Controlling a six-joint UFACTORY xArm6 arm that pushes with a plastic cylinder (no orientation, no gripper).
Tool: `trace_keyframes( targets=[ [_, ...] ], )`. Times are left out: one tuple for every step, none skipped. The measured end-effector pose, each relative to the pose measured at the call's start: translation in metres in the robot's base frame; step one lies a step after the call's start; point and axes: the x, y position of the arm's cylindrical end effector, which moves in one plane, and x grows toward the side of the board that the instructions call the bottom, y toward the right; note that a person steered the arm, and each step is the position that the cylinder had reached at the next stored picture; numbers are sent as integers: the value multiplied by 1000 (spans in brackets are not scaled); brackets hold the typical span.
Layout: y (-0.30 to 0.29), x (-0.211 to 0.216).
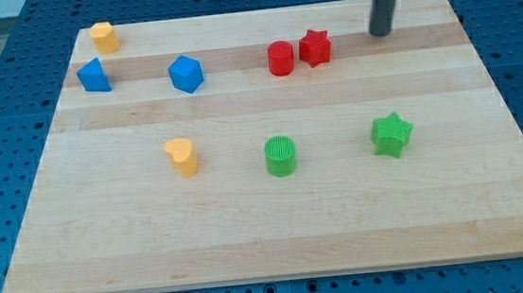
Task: Move the red star above the red circle
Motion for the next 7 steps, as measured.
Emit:
trace_keyframes(
  targets=[
    [-11, 23],
    [-51, 24],
    [-102, 24],
    [-134, 15],
    [-155, -11],
    [-179, -36],
    [-158, -34]
  ],
)
